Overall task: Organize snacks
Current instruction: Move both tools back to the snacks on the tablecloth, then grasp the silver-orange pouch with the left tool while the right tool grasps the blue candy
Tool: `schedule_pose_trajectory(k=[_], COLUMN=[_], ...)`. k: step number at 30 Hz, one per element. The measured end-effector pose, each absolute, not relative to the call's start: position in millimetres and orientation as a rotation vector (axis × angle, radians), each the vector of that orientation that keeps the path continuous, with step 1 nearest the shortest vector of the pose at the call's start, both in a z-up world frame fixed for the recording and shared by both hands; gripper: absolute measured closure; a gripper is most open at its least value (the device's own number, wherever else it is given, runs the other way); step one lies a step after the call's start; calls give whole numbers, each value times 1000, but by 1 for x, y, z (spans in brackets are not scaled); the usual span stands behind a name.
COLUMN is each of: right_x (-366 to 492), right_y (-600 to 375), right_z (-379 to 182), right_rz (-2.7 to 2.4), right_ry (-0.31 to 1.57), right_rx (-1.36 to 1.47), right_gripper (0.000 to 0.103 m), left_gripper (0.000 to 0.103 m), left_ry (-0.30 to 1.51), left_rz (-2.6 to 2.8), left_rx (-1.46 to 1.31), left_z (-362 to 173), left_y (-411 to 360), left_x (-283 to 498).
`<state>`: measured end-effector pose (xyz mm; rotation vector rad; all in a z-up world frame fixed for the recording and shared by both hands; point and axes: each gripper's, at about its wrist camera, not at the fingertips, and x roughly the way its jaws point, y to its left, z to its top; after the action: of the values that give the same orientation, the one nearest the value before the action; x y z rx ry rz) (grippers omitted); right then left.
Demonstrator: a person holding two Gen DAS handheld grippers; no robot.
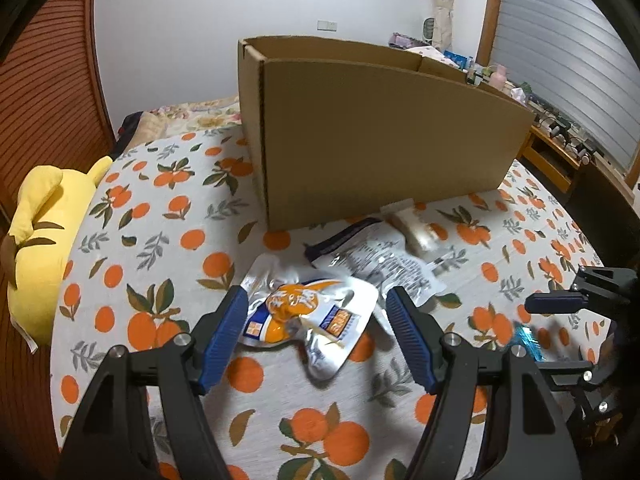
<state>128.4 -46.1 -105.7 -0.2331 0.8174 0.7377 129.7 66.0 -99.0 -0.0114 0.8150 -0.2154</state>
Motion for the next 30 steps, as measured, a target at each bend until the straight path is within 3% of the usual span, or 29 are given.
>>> schedule_pose_trajectory(k=[18, 21, 22, 24, 30], right_x=[122, 119, 119, 119, 118], right_y=[-33, -31, -31, -34, -36], right_z=[-117, -119, -119, -120, -120], right_rz=[701, 701, 704, 699, 696], right_ry=[804, 789, 787, 779, 771], right_rx=[-355, -370, -367, -343, -324], right_gripper=[46, 51, 59, 63, 64], left_gripper=[31, 31, 31, 31, 31], left_ry=[869, 876, 876, 875, 871], left_rz=[-200, -196, -195, -195, -195], left_rx=[-40, -37, -36, -32, -22], left_z=[-113, -114, -114, -114, -108], left_y=[72, 72, 72, 72, 74], left_x=[139, 140, 140, 140, 141])
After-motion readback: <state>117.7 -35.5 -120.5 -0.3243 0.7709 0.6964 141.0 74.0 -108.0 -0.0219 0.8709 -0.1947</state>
